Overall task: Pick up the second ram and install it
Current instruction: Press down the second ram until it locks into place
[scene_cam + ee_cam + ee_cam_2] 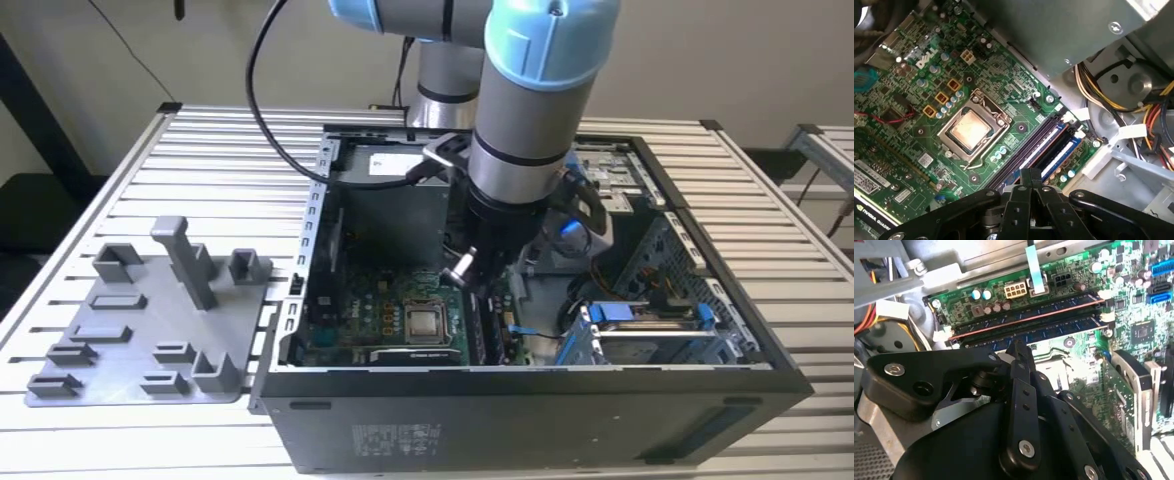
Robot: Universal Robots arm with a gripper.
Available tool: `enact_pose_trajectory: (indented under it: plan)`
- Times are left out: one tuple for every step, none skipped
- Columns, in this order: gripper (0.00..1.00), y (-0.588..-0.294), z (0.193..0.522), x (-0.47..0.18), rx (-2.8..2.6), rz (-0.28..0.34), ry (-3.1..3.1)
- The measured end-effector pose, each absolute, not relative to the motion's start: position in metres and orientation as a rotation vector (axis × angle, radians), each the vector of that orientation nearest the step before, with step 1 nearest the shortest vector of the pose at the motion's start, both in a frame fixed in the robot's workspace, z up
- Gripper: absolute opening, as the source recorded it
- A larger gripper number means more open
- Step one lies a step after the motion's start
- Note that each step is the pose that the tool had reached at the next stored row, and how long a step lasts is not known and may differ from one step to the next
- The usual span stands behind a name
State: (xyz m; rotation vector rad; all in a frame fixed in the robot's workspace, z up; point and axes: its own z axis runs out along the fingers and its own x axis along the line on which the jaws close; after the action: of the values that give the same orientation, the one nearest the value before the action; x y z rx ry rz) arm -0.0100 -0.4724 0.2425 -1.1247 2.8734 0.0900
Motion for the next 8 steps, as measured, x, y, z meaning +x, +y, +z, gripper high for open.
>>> enact_pose_trajectory:
  plan:
    - [0.11, -0.4724, 0.2425, -0.0102, -1.149, 0.091, 2.864]
    - [0.11, -0.4724, 0.2424, -0.0103, -1.172, 0.091, 2.855]
    - [0.11, -0.4724, 0.2423, -0.0103, -1.197, 0.092, 2.845]
    - [0.11, -0.4724, 0.2422, -0.0102, -1.221, 0.093, 2.836]
    - [0.11, -0.4725, 0.2421, -0.0103, -1.244, 0.093, 2.826]
    - [0.11, -0.4725, 0.2419, -0.0103, -1.264, 0.094, 2.818]
    - [0.11, -0.4725, 0.2417, -0.0103, -1.281, 0.094, 2.811]
    - [0.11, -0.4724, 0.2414, -0.0103, -1.296, 0.094, 2.804]
